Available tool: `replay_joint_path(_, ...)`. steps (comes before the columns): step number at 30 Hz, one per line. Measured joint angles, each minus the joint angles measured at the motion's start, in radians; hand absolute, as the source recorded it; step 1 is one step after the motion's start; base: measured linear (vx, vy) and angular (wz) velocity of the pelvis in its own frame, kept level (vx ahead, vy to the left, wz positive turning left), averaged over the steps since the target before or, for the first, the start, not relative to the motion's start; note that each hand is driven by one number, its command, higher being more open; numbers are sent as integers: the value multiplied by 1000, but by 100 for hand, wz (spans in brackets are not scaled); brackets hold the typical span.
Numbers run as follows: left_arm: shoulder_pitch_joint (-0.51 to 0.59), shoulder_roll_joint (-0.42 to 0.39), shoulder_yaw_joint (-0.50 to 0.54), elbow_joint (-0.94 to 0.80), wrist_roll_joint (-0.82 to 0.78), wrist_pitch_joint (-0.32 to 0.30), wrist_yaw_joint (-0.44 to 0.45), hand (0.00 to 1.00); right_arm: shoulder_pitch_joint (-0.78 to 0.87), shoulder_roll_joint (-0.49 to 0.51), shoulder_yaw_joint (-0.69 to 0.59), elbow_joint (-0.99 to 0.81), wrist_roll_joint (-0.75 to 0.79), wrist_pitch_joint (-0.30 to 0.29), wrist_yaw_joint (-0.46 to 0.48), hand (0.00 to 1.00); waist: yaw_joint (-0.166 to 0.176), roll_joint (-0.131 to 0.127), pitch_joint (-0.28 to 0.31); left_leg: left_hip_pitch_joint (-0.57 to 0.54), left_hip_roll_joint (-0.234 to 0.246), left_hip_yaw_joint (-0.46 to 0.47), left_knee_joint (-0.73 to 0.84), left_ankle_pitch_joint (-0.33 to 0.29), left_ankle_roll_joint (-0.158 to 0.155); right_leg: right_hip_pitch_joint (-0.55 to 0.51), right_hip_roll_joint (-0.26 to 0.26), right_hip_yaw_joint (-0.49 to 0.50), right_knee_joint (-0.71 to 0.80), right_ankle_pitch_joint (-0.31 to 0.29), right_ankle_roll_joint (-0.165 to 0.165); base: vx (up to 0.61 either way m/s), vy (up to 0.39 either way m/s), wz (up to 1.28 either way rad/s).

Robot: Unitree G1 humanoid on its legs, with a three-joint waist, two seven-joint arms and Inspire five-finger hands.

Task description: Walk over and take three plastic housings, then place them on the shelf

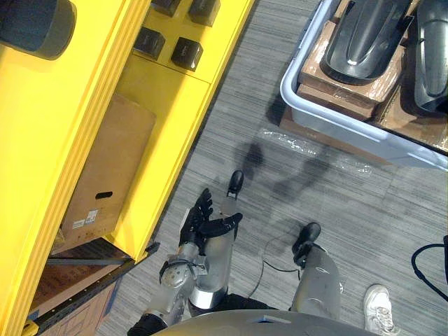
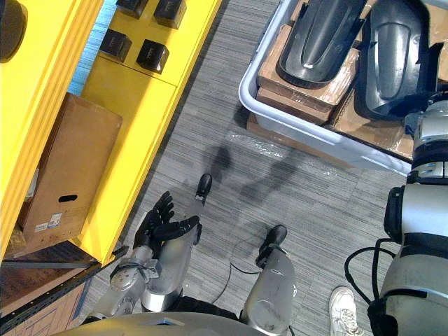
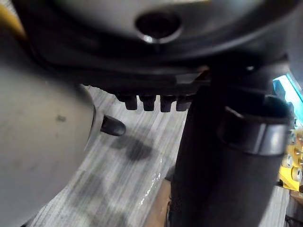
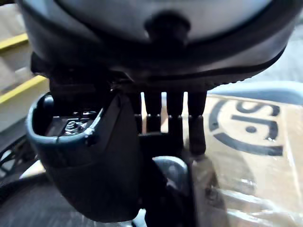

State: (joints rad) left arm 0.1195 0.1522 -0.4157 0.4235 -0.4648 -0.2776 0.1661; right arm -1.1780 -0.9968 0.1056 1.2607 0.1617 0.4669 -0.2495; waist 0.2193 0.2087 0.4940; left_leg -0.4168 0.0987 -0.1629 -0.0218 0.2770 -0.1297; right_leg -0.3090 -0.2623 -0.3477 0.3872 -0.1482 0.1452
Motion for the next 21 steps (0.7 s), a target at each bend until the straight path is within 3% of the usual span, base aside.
replay_joint_path(7,15,2,108,0,-39,15,47,100,37,-13,-197,7,166,8,-66,0,-2,-3,1,-4,0,-2,0,0,0,1,1,-4,-4,1,1,-15,-77,2)
replay_joint_path(16,48,4,120,-44,-35,-4,42,100,110,-12,-254,62,231,-174,-220,0,-3,-21,8,-12,-3,0,0,7,8,1,-7,-4,-12,7,10,-7,-70,2)
replay_joint_path(19,52,4,130,-75,-35,-8,41,100,152,-11,-251,27,190,-221,-248,0,-30,-27,11,-1,3,15,0,9,9,13,2,9,-23,19,14,7,-33,-13)
replay_joint_path(21,61,3,156,-114,-35,-12,41,100,184,3,-249,-18,142,-244,-272,0,-44,-46,17,22,9,36,-1,5,10,22,4,27,-25,20,13,-10,-57,-25)
